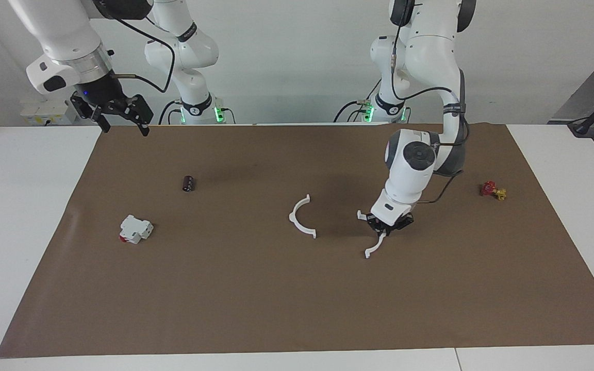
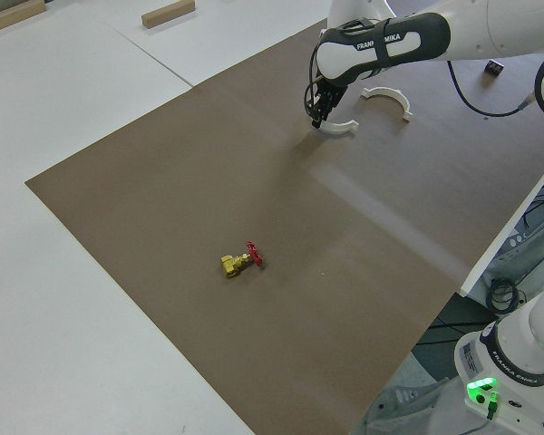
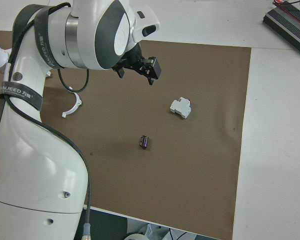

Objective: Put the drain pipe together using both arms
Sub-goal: 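Carry the second half-ring with the left gripper toward the placed half-ring, then press the held half-ring onto the placed half-ring to close the ring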

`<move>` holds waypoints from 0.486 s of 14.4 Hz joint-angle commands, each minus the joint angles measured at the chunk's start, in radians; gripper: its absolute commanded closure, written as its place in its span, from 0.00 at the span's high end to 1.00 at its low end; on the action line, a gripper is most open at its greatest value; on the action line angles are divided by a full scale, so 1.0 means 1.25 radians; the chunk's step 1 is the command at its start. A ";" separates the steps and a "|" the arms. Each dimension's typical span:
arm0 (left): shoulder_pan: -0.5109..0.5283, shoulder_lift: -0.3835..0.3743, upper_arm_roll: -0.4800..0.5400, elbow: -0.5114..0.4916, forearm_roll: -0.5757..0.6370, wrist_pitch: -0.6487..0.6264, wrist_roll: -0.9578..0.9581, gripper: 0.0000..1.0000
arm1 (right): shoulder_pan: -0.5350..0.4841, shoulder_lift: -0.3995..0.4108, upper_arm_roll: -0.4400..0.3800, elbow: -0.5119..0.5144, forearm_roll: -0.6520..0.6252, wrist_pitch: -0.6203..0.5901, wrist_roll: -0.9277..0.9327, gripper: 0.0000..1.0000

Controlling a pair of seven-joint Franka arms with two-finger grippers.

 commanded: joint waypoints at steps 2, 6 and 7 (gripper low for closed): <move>-0.072 -0.032 0.014 -0.031 0.024 -0.008 -0.107 0.00 | -0.005 -0.009 0.001 -0.005 0.016 -0.003 -0.004 1.00; -0.115 -0.035 0.013 -0.039 0.024 -0.007 -0.139 0.00 | -0.005 -0.009 0.001 -0.005 0.016 -0.003 -0.004 1.00; -0.126 -0.037 0.013 -0.039 0.024 -0.007 -0.149 0.00 | -0.005 -0.009 0.001 -0.005 0.016 -0.003 -0.004 1.00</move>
